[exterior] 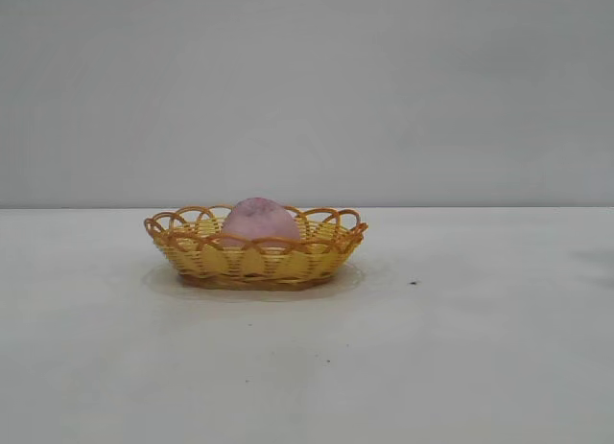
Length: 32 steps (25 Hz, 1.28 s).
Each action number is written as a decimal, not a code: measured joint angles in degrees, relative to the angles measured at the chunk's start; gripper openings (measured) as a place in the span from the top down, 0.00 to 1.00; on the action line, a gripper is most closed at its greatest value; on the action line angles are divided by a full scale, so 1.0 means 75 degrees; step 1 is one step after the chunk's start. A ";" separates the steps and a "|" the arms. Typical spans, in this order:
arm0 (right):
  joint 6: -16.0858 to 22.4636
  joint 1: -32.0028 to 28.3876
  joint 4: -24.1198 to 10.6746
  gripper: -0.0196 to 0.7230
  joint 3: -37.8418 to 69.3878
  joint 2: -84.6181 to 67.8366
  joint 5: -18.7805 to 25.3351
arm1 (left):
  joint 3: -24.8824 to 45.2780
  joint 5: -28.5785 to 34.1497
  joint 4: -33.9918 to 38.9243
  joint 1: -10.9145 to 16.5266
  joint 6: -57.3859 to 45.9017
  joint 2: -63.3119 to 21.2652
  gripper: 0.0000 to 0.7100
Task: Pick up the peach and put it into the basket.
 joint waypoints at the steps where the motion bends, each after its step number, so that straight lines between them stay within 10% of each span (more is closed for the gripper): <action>1: 0.0016 0.0000 0.0000 0.48 0.0322 -0.0365 0.0029 | 0.0000 0.0000 0.0000 0.0000 0.0000 0.0000 0.53; 19: 0.0412 0.0000 -0.0261 0.48 0.5851 -0.7790 0.0119 | 0.0000 0.0000 0.0000 0.0000 0.0000 0.0000 0.53; 32: 0.0865 0.0000 0.0150 0.48 0.8036 -1.1409 -0.0873 | 0.0000 0.0000 0.0000 0.0000 0.0000 0.0000 0.53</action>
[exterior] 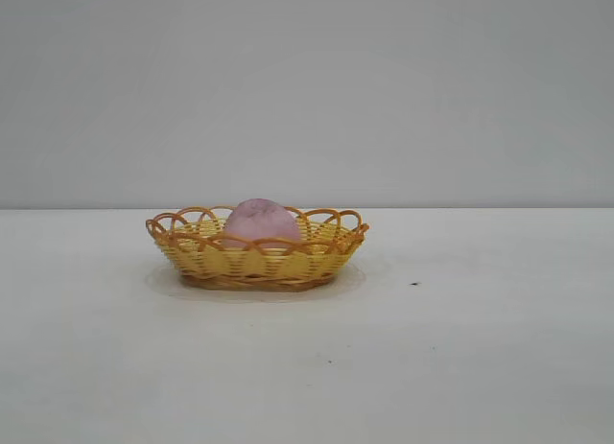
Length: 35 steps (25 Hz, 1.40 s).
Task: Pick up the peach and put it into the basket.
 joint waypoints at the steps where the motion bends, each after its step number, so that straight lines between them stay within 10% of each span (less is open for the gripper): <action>1: 0.0019 0.0000 0.0012 0.48 0.0061 -0.0034 0.0019 | 0.0000 0.0000 0.0000 0.0000 0.0000 0.0000 0.53; 35: 0.0162 0.0334 0.0013 0.48 0.0128 -0.0052 0.0039 | 0.0000 0.0000 0.0000 0.0000 0.0000 -0.0005 0.53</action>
